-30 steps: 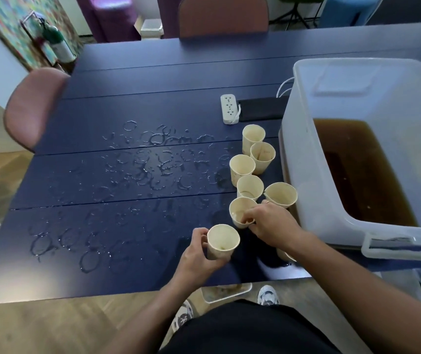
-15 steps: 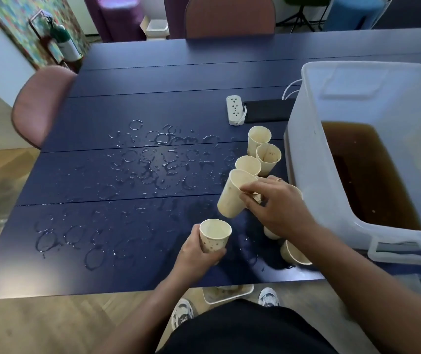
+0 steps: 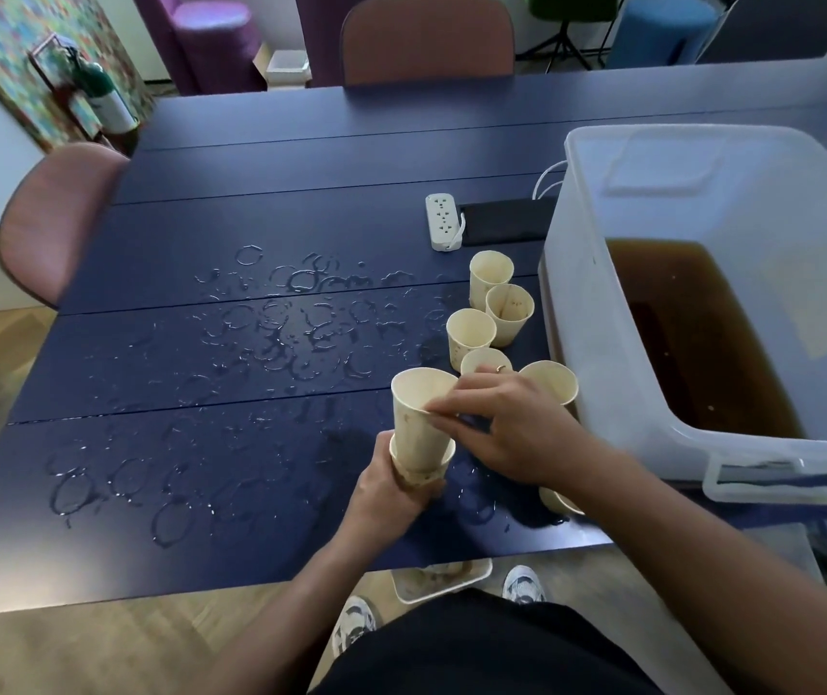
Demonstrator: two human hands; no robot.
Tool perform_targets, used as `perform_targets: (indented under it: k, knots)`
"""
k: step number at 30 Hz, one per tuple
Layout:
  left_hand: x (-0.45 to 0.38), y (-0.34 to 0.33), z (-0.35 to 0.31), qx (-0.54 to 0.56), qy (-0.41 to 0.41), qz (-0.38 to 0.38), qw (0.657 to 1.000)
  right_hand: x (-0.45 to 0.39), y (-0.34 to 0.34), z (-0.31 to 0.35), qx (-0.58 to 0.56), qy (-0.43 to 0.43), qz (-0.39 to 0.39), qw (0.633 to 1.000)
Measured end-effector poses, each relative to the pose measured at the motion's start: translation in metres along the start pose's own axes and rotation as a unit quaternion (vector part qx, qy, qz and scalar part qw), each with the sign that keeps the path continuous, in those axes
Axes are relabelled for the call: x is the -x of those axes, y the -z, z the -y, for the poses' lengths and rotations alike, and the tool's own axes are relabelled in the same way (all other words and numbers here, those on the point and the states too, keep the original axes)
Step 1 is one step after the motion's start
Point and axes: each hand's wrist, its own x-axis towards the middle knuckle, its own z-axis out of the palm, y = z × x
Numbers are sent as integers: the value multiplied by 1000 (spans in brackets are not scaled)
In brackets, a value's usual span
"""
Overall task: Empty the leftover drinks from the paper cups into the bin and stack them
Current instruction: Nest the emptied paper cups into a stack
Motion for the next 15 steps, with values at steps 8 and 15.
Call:
perform_targets:
  k: [8,15]
  knots:
    - [1,-1,-5,-1,-19,3,1000,5,0,-3,1,-25,-30,999]
    - [-2,-4,-19,22,-37,0,999,14,-2,-2,22,-82,112,990]
